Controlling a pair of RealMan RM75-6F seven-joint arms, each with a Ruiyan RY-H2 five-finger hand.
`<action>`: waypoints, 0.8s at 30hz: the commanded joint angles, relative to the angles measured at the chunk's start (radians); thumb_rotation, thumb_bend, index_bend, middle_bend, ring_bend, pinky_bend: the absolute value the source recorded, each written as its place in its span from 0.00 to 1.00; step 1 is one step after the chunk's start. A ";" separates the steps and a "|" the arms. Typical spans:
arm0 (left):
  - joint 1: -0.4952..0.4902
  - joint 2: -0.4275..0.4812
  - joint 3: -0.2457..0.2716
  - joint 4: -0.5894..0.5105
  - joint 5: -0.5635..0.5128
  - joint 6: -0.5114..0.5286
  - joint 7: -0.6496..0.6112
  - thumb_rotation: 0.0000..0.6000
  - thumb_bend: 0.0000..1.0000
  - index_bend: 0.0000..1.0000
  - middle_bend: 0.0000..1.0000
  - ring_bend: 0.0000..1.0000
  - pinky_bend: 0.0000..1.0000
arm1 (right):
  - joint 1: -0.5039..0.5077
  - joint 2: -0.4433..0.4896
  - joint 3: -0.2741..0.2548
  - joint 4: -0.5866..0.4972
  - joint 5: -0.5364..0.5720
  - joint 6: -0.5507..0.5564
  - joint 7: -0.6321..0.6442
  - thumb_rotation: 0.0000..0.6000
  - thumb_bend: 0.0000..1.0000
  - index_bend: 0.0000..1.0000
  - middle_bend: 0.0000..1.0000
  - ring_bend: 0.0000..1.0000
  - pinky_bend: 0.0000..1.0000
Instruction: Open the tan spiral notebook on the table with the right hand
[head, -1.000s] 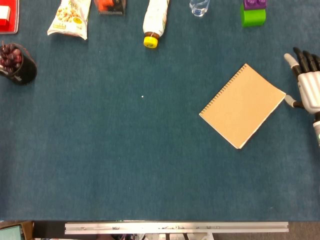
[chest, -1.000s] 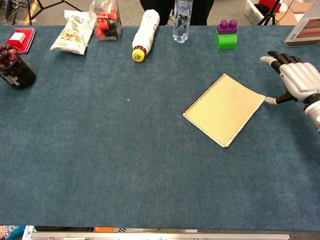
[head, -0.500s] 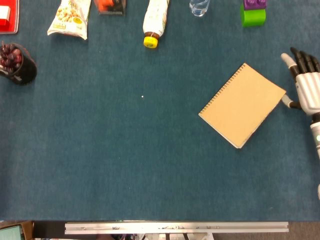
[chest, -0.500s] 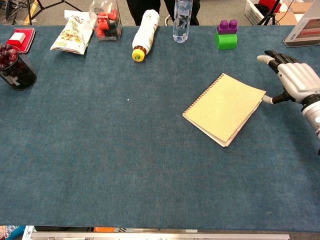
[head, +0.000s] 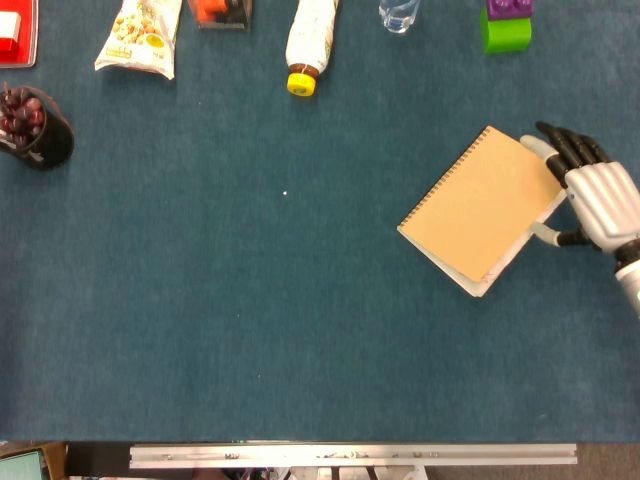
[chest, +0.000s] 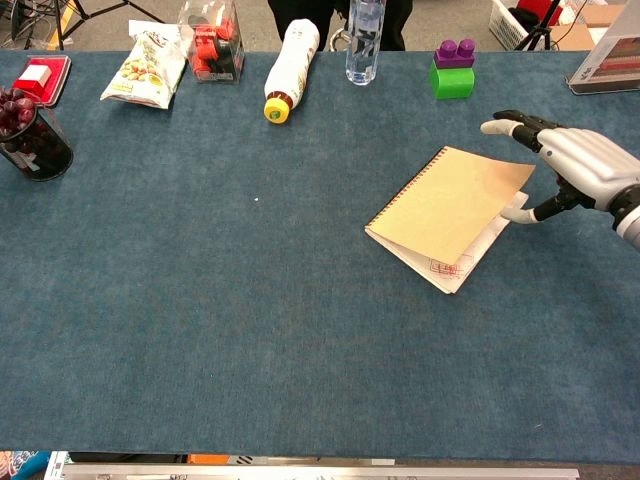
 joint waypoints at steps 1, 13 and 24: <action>0.000 -0.001 0.000 0.000 0.000 0.000 0.002 1.00 0.24 0.47 0.30 0.25 0.37 | 0.003 0.050 -0.008 -0.069 -0.003 -0.003 -0.044 1.00 0.16 0.13 0.04 0.00 0.10; -0.001 -0.002 0.000 0.002 -0.004 -0.003 0.003 1.00 0.24 0.47 0.30 0.25 0.38 | 0.015 0.043 -0.011 -0.061 -0.027 0.014 -0.051 1.00 0.16 0.13 0.04 0.00 0.10; -0.002 0.000 -0.003 0.003 -0.010 -0.007 -0.008 1.00 0.24 0.47 0.30 0.25 0.38 | 0.106 -0.064 -0.025 0.149 -0.134 -0.024 -0.027 1.00 0.50 0.13 0.08 0.00 0.10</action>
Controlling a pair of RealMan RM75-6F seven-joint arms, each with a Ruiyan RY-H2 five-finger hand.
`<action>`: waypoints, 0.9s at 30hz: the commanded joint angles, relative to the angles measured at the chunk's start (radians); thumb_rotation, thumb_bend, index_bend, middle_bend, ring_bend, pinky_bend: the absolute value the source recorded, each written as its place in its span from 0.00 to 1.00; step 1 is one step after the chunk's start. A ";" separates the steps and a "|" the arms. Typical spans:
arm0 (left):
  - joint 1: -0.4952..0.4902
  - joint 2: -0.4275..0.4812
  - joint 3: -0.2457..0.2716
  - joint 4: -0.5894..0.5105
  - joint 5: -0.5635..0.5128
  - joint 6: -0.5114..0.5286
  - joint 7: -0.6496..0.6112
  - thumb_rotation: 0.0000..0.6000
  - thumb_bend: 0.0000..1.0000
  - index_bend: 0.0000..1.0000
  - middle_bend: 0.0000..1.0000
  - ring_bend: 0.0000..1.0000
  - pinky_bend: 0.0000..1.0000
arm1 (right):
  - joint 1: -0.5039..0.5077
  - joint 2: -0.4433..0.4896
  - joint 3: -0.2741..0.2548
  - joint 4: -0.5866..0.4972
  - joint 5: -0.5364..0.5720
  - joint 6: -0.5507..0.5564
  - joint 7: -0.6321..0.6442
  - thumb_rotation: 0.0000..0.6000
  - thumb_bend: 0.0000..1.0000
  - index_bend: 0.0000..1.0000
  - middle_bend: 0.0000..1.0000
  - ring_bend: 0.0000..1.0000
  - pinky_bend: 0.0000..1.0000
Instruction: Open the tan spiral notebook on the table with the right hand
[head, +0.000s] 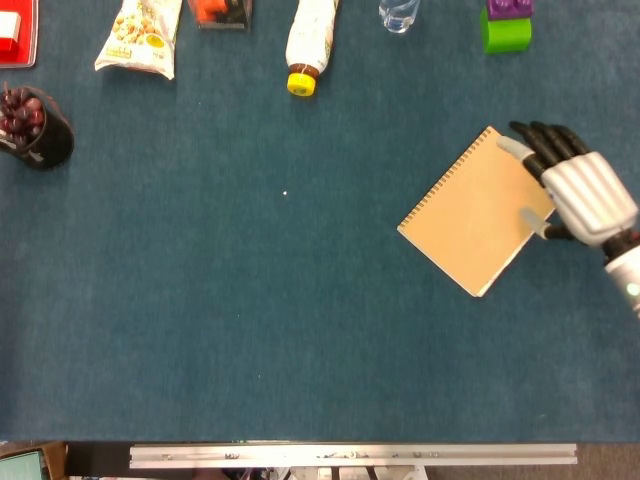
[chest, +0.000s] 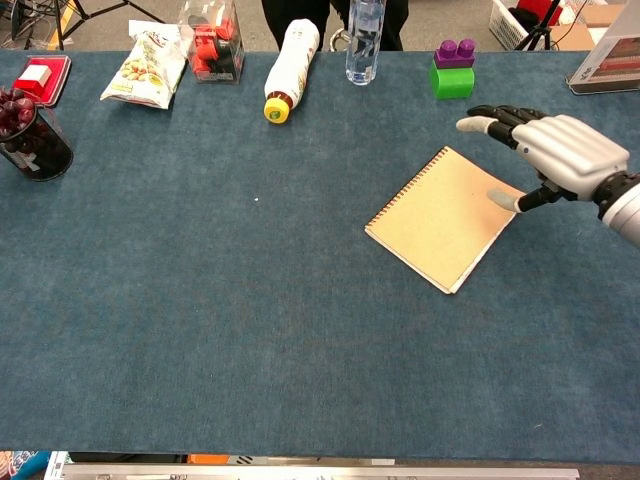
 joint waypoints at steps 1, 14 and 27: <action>-0.001 -0.001 0.000 0.000 -0.002 -0.002 0.001 1.00 0.24 0.47 0.30 0.25 0.38 | 0.045 -0.037 -0.006 0.065 -0.034 -0.032 0.007 1.00 0.56 0.13 0.08 0.00 0.10; -0.003 -0.001 -0.001 0.006 -0.012 -0.011 0.001 1.00 0.24 0.47 0.30 0.25 0.38 | 0.124 -0.117 -0.015 0.206 -0.062 -0.081 0.028 1.00 0.85 0.13 0.13 0.00 0.10; -0.005 0.001 -0.003 0.007 -0.019 -0.017 -0.006 1.00 0.24 0.47 0.30 0.25 0.38 | 0.161 -0.193 -0.045 0.288 -0.073 -0.114 0.100 1.00 1.00 0.15 0.14 0.01 0.10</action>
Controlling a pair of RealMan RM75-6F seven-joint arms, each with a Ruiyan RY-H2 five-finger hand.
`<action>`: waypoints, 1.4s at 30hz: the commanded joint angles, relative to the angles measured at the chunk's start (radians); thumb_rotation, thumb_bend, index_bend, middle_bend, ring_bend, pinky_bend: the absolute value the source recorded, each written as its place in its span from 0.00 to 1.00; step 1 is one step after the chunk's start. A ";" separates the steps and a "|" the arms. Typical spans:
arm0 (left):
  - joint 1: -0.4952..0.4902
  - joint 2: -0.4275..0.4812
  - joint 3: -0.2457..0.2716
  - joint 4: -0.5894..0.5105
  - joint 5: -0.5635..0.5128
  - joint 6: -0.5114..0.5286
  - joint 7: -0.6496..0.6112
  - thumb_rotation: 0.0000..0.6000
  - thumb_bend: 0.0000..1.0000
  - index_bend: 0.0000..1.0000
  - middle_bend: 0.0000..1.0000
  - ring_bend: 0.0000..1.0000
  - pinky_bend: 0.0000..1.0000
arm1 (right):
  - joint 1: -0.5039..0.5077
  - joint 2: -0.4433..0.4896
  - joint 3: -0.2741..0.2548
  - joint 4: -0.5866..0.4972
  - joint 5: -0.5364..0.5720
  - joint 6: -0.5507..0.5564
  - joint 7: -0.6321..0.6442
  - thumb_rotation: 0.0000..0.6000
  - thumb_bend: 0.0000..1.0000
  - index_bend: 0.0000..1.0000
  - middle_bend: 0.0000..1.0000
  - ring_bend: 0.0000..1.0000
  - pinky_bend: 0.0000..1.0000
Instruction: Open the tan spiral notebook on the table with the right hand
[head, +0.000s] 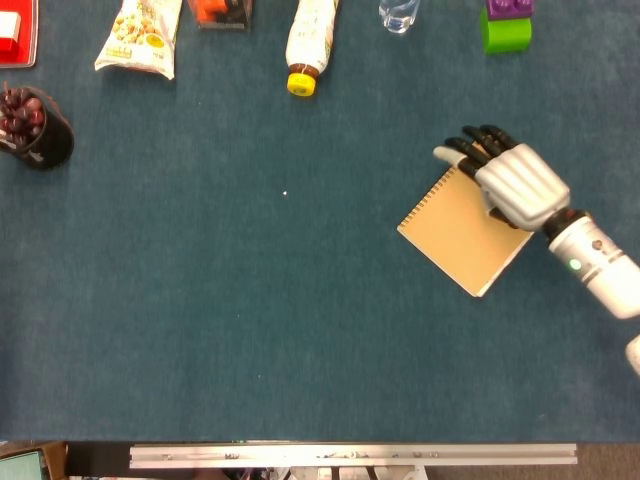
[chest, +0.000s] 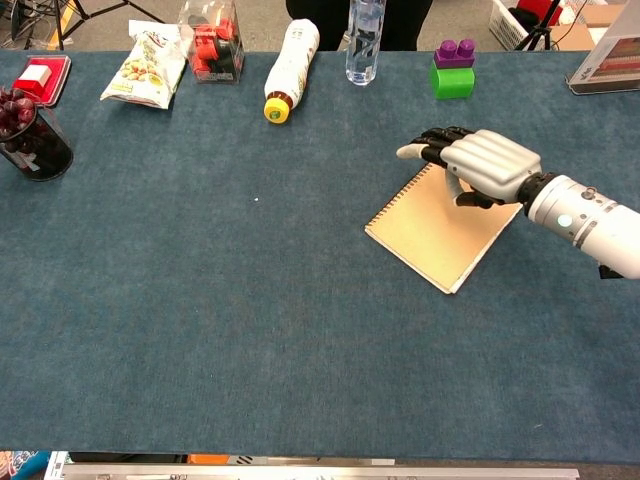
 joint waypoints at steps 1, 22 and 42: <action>0.000 0.002 0.000 0.000 0.000 0.000 -0.003 1.00 0.24 0.47 0.30 0.25 0.38 | 0.006 -0.014 -0.007 0.008 -0.004 -0.003 0.003 1.00 1.00 0.15 0.14 0.01 0.10; 0.001 0.007 0.001 -0.001 0.002 -0.001 -0.013 1.00 0.24 0.47 0.30 0.25 0.38 | 0.025 -0.074 -0.058 0.059 -0.026 -0.018 0.033 1.00 1.00 0.16 0.15 0.02 0.10; 0.001 0.007 0.000 -0.001 -0.001 0.000 -0.013 1.00 0.24 0.47 0.30 0.25 0.38 | 0.035 -0.053 -0.085 0.025 -0.023 -0.048 0.076 1.00 1.00 0.17 0.16 0.02 0.10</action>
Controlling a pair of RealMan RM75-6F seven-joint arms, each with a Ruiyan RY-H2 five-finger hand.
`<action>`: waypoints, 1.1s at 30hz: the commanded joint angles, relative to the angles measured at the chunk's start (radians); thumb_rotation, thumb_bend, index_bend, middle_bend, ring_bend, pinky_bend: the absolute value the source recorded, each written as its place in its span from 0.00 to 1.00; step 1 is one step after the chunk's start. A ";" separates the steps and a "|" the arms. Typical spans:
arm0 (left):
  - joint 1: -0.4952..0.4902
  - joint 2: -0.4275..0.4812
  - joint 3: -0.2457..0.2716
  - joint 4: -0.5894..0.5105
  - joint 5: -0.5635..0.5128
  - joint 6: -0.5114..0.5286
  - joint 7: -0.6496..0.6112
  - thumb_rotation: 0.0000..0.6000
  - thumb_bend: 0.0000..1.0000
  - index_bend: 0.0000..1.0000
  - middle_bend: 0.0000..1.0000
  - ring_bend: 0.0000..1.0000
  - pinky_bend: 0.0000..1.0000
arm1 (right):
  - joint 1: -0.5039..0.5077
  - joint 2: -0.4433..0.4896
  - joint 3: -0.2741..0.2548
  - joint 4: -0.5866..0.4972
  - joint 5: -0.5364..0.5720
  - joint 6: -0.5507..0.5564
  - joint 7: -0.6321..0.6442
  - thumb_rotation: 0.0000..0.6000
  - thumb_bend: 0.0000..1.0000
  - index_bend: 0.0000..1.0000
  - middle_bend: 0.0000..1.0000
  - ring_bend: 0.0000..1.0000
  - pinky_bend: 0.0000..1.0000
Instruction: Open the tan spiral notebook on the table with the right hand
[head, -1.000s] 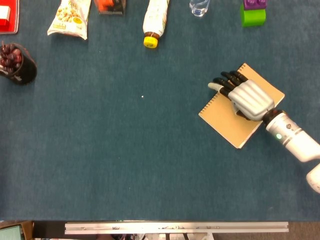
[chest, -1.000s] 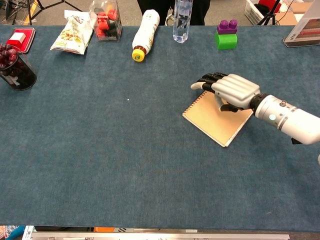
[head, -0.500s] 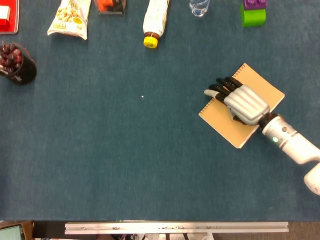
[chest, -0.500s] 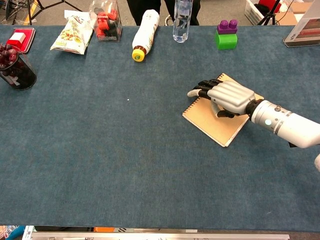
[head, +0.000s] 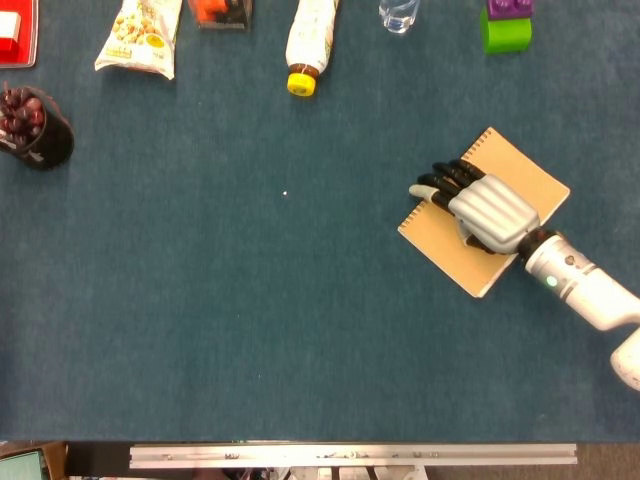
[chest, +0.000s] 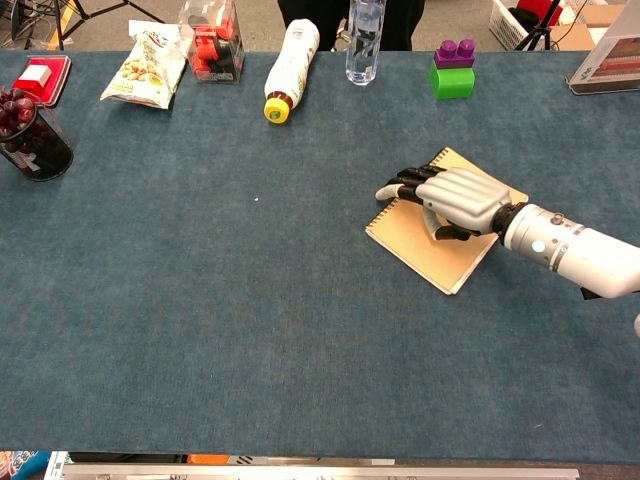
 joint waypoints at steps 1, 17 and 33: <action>0.000 0.000 0.000 0.000 -0.001 -0.001 0.000 1.00 0.24 0.47 0.30 0.25 0.38 | 0.000 0.005 -0.007 -0.009 -0.007 0.004 0.008 1.00 1.00 0.17 0.16 0.02 0.10; 0.001 0.001 -0.001 0.000 -0.005 0.001 0.001 1.00 0.24 0.47 0.30 0.25 0.38 | 0.008 0.103 -0.066 -0.168 -0.060 0.012 0.028 1.00 1.00 0.19 0.17 0.04 0.10; -0.001 0.000 -0.001 -0.001 -0.010 -0.003 0.007 1.00 0.24 0.48 0.30 0.25 0.38 | 0.009 0.172 -0.077 -0.278 -0.069 0.018 -0.004 1.00 1.00 0.19 0.18 0.04 0.10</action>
